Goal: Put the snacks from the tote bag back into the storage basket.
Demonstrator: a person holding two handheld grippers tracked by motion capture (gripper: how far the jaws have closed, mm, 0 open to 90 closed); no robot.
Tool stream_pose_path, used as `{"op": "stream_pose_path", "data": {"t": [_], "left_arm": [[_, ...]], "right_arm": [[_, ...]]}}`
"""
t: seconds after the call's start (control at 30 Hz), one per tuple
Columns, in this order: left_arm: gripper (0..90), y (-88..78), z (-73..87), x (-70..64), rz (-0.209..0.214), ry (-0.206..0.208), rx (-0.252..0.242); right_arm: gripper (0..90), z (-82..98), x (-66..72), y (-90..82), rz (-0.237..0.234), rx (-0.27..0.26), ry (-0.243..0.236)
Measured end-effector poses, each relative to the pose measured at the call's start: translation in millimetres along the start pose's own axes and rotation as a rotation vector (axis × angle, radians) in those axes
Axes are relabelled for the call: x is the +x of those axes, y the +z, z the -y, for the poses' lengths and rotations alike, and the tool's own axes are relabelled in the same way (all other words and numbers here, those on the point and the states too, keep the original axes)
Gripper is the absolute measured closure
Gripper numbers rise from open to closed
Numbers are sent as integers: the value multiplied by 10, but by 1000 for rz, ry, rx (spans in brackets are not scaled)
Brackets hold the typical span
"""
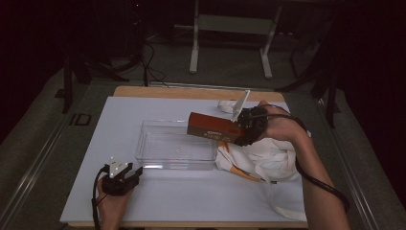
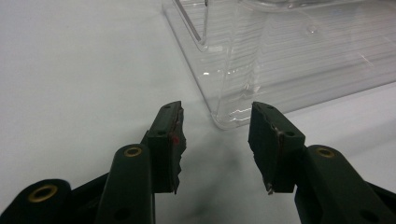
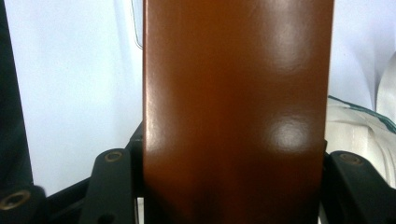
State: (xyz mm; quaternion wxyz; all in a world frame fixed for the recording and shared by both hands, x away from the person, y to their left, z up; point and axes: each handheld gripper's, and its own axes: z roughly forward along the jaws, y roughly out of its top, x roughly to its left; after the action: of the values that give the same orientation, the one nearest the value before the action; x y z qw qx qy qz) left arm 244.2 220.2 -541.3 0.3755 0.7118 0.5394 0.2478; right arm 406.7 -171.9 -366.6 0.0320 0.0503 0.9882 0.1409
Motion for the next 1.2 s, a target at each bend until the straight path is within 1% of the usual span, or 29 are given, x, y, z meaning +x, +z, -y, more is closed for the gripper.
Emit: {"op": "stream_pose_path", "data": {"t": [0.5,0.97,1.2], "left_arm": [[552,-1,0,1,0,1,0],[552,-1,0,3,2,1,0],[552,-1,0,3,2,1,1]], "right_arm": [[431,-135,41,78,-16,-9,-30],[431,-242,53,150,-26,5,-43],[431,-295,68,189,-33,7,-59]]}}
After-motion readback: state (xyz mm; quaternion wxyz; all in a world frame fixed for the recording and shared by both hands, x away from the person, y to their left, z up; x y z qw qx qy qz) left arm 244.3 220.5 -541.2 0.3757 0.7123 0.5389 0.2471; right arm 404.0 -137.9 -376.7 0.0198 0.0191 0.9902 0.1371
